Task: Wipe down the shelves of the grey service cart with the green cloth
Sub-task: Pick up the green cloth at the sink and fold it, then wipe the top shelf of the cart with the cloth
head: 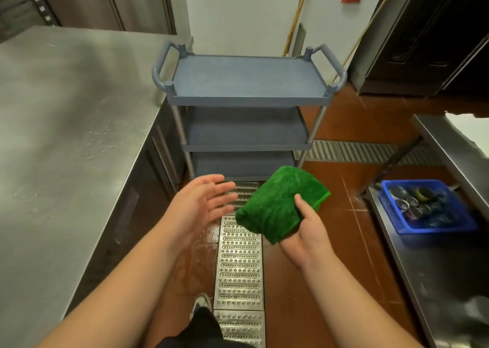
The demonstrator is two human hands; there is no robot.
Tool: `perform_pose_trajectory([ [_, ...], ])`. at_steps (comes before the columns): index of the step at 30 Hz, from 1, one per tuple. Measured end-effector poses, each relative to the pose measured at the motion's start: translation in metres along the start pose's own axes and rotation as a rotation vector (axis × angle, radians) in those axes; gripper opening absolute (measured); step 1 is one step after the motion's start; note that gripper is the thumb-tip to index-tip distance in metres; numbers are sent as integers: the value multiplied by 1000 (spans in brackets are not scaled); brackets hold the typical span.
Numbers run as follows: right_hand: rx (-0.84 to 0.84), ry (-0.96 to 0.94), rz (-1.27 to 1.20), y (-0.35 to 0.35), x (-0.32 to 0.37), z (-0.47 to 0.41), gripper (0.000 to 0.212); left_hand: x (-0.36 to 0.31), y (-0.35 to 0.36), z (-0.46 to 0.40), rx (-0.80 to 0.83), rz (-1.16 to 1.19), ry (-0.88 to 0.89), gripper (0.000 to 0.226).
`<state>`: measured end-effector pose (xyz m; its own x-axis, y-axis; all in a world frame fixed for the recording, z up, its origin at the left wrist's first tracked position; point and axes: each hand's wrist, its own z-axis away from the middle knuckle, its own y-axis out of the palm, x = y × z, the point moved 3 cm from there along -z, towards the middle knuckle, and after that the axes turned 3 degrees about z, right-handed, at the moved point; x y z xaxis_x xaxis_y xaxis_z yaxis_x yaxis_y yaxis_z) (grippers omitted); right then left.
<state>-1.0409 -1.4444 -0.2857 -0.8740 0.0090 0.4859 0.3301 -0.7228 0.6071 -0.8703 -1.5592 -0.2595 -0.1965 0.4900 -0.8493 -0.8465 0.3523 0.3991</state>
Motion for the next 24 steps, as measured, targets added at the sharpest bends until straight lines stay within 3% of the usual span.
perform_pose_trajectory([
  [6, 2, -90, 39, 53, 48, -70, 38, -64, -39, -92, -120, 17, 124, 28],
  [12, -17, -254, 82, 121, 96, -150, 39, -127, -64, -199, -123, 98, 124, 29],
  [16, 34, -281, 24, 159, 120, -195, 43, -164, -57, -259, -94, 92, 143, 30],
  [19, 63, -278, -31, 181, 140, -222, 58, -181, -43, -296, -74, 86, 154, 29],
  [24, 79, -264, -59, 194, 191, -273, 49, -191, -12, -369, -62, 75, 129, 27],
])
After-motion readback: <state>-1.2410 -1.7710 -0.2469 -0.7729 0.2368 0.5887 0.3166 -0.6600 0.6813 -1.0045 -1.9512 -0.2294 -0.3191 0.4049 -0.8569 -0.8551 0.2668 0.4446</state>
